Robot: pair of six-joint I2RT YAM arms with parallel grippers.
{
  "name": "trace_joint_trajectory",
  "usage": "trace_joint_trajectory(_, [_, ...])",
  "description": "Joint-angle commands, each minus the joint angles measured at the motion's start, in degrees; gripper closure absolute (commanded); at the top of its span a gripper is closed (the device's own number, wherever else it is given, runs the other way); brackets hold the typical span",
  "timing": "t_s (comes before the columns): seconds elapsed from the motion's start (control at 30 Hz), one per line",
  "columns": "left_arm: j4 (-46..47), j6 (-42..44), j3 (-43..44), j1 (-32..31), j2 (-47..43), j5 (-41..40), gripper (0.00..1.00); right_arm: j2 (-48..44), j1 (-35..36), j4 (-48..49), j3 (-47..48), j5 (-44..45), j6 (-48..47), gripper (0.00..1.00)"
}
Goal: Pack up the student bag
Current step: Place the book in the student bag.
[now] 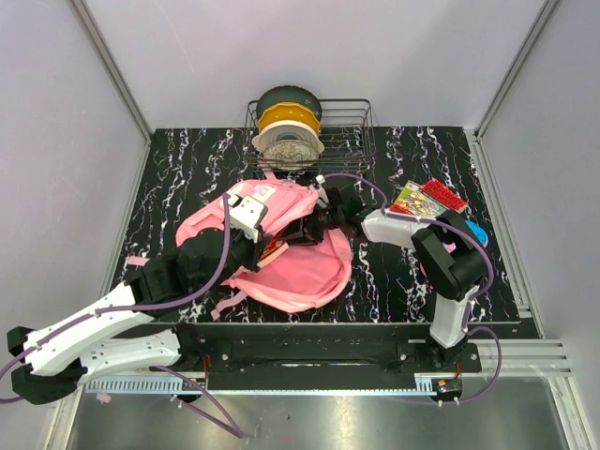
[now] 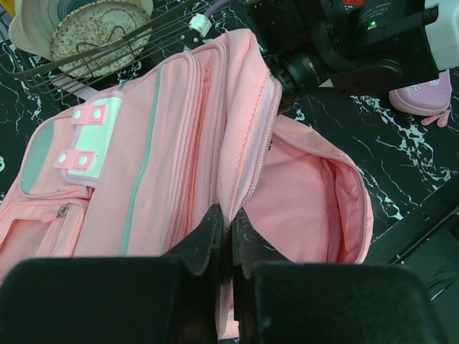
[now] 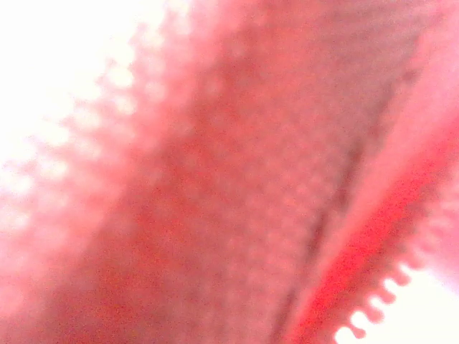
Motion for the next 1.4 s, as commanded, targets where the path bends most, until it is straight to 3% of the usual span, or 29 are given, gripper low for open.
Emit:
trace_joint_trajectory(0.0, [5.85,-1.19,1.43,0.12,-1.72,-1.72,1.0,-1.5,0.73,2.27,1.65,0.62,2.06,0.62])
trace_joint_trajectory(0.1, [6.55,-1.71,0.82,0.12,-2.34,-2.07,1.0,-1.69,0.73,2.45,1.03,1.86,2.42,0.75])
trace_joint_trajectory(0.13, [6.73,-1.8,0.47,0.12,-2.42,-2.08,1.0,-1.6,0.82,2.98,0.76,1.95,2.77,0.86])
trace_joint_trajectory(0.23, [6.82,-1.72,0.73,0.12,-2.07,-1.64,1.0,-1.34,0.91,4.74,-0.12,3.79,3.47,1.0])
trace_joint_trajectory(0.43, [6.64,-0.31,1.16,0.3,-1.28,4.94,1.0,-0.81,2.31,9.56,-1.26,15.82,4.27,1.0])
trace_joint_trajectory(0.53, [6.55,0.39,1.08,0.39,-1.37,7.67,1.0,1.21,2.76,11.67,-0.56,17.59,4.27,0.94])
trace_joint_trajectory(0.6, [6.03,0.66,0.9,0.47,-1.81,8.38,1.0,0.43,2.76,12.3,-1.43,18.47,3.05,0.83])
trace_joint_trajectory(0.67, [5.41,0.92,0.55,0.74,-2.77,7.95,1.0,-1.59,2.76,10.64,-1.96,18.74,0.85,0.8])
trace_joint_trajectory(0.7, [5.32,1.1,-0.06,0.82,-3.3,7.77,1.0,-2.38,2.76,9.41,-2.14,18.57,-1.25,0.7])
trace_joint_trajectory(0.77, [4.8,1.8,-0.5,1.53,-4.62,6.89,1.0,-5.53,2.76,6.25,-2.93,18.83,-3.2,0.6])
trace_joint_trajectory(0.8, [4.45,2.15,-0.94,1.7,-5.06,6.63,1.0,-7.03,2.76,5.19,-4.5,19.44,-4.77,0.48])
trace_joint_trajectory(0.9, [4.53,3.56,-2.34,2.23,-6.9,4.53,1.0,-12.92,2.76,1.23,-7.57,21.55,-7.76,0.39])
trace_joint_trajectory(1.2, [9.53,6.02,-7.61,2.67,-10.33,-3.39,1.0,-37.17,2.76,-8.7,-20.49,29.98,-7.6,0.36])
trace_joint_trajectory(1.37, [10.07,4.35,-8.41,2.76,-10.86,-9.1,1.0,-52.01,2.67,-22.73,-22.89,44.64,-6.19,0.24])
